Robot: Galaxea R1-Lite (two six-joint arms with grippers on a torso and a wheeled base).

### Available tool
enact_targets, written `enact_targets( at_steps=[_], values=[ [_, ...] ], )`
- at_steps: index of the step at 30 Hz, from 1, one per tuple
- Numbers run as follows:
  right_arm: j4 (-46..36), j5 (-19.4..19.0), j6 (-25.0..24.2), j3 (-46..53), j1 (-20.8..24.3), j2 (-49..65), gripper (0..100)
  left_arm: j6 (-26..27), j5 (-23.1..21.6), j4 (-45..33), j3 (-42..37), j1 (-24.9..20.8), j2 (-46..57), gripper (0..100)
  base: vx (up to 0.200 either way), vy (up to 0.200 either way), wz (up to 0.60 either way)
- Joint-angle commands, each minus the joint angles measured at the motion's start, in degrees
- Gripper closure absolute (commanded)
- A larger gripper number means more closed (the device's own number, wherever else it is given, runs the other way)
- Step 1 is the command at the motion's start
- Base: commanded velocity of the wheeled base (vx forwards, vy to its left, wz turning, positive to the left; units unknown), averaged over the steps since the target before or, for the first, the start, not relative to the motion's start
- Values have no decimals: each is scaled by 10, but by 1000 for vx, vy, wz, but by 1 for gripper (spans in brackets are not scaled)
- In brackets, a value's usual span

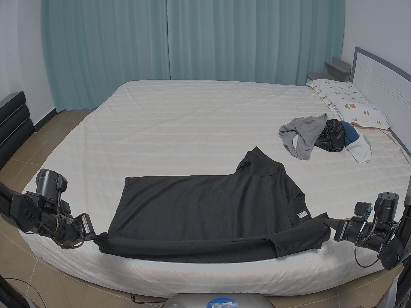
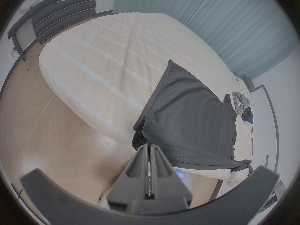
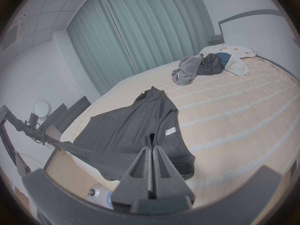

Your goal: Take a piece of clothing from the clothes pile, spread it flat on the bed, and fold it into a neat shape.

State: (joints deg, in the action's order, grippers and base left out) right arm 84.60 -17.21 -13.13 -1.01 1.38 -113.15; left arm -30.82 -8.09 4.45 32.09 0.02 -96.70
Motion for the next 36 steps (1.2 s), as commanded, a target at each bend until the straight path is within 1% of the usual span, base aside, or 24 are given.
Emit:
enact_targets(
  at_steps=[1,3,9,12,17,20,27,30,33,36],
  values=[
    [-9,0,3,10,-2,-2,100,1,0,-8,4,-2,5,100,0,0,0],
    [-15,0,12,8,0,-22,100,1,0,-9,9,-2,1,100,0,0,0],
    [-7,-4,13,-7,4,-64,100,-2,-2,-3,21,-2,-30,100,0,0,0],
    [-8,-3,9,-47,3,-100,100,-6,-3,-2,35,-3,-69,100,0,0,0],
    [-14,-1,8,-80,5,-131,100,-12,0,3,55,-3,-114,100,0,0,0],
    [-16,0,8,-112,5,-153,100,-36,-1,17,76,-4,-143,100,0,0,0],
    [-18,2,8,-169,13,-194,100,-93,3,57,111,-27,-199,100,0,0,0],
    [-22,4,8,-185,18,-204,100,-100,12,64,120,-27,-215,100,0,0,0],
    [-48,8,8,-209,22,-204,100,-105,28,66,128,-27,-229,100,0,0,0],
    [-70,7,8,-225,23,-207,100,-108,31,66,134,-27,-235,100,0,0,0]
  ],
)
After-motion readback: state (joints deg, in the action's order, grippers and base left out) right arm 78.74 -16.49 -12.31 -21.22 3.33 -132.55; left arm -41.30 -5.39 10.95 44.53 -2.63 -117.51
